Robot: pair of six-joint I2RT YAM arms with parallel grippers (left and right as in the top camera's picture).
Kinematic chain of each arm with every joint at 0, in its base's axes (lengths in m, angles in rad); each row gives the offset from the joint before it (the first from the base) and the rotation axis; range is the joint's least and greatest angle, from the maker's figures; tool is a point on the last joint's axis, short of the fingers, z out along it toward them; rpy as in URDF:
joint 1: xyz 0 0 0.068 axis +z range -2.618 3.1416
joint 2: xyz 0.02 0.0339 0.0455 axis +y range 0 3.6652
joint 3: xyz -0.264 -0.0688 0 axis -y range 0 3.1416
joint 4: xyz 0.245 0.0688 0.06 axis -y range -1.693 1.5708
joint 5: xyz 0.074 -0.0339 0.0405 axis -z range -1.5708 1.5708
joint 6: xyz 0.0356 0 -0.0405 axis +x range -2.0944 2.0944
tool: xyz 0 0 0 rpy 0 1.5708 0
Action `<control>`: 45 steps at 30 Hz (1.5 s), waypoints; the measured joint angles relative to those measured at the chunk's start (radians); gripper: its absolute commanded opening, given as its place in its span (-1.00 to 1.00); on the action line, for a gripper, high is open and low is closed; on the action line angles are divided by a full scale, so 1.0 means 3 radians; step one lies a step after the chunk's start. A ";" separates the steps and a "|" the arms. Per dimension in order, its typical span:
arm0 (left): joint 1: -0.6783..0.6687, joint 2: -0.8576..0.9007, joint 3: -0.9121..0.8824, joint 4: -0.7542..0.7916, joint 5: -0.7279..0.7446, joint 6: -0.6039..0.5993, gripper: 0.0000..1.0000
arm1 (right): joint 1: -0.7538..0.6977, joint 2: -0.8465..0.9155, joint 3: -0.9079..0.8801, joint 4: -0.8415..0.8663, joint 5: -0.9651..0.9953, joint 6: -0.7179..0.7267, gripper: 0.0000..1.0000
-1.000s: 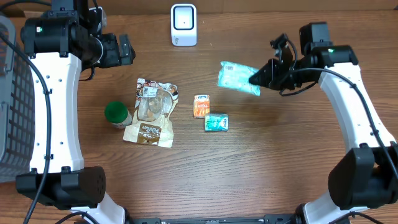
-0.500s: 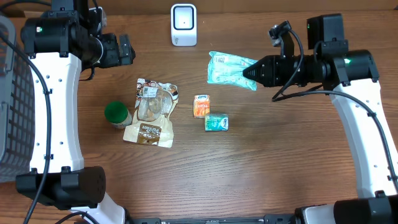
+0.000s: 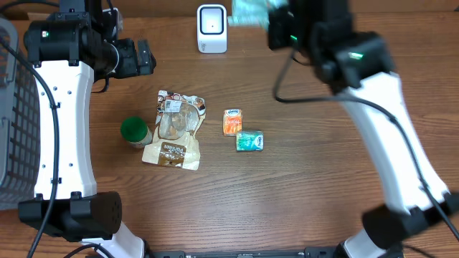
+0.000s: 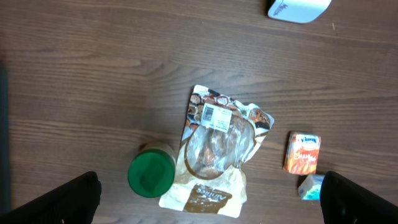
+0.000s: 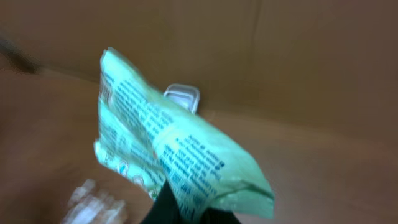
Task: Scan the item barcode
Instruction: 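Hold the wipes packet barcode in front of the white scanner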
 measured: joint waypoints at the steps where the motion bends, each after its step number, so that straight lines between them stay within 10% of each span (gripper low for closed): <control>1: 0.0000 0.0000 0.0000 -0.0004 -0.0001 0.0000 0.99 | 0.0070 0.0156 0.0003 0.0323 0.0264 -0.0177 -0.92; 16: 0.0000 0.0000 0.0000 -0.0004 0.0001 0.0000 0.99 | 0.0317 0.1966 -0.0006 0.3357 0.1654 -0.3145 -0.92; 45: 0.0000 0.0000 0.0000 -0.0003 0.0000 0.0000 0.99 | 0.0326 0.2480 -0.0010 0.3735 0.1420 -0.5105 -0.77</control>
